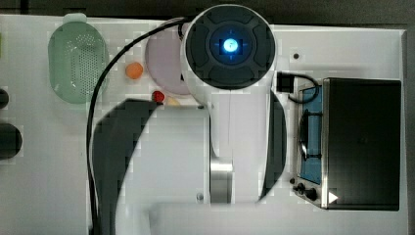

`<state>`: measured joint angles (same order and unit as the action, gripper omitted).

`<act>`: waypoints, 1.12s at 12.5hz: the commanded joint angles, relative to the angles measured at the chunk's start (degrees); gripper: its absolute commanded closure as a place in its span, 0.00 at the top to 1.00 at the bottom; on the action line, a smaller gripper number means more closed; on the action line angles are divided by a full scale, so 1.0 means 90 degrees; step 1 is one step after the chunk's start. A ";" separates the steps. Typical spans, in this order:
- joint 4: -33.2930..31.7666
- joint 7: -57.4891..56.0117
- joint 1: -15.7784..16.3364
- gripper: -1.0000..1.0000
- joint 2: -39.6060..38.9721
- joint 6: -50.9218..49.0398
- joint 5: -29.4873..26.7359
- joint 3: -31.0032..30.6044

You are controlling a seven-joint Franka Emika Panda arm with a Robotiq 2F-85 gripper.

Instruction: Flap open oven.

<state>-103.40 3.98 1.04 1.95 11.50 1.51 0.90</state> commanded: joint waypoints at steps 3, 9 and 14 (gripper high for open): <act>-0.1812 0.0831 -0.0197 1.00 0.2733 -0.1232 0.0130 0.0283; -0.1815 0.0831 -0.0209 0.46 0.2727 -0.1210 0.0147 0.0299; -0.1977 -0.0085 -0.0259 0.18 0.2493 -0.0425 0.0253 0.0636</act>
<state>-120.30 5.86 -0.35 23.89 6.90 4.01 4.63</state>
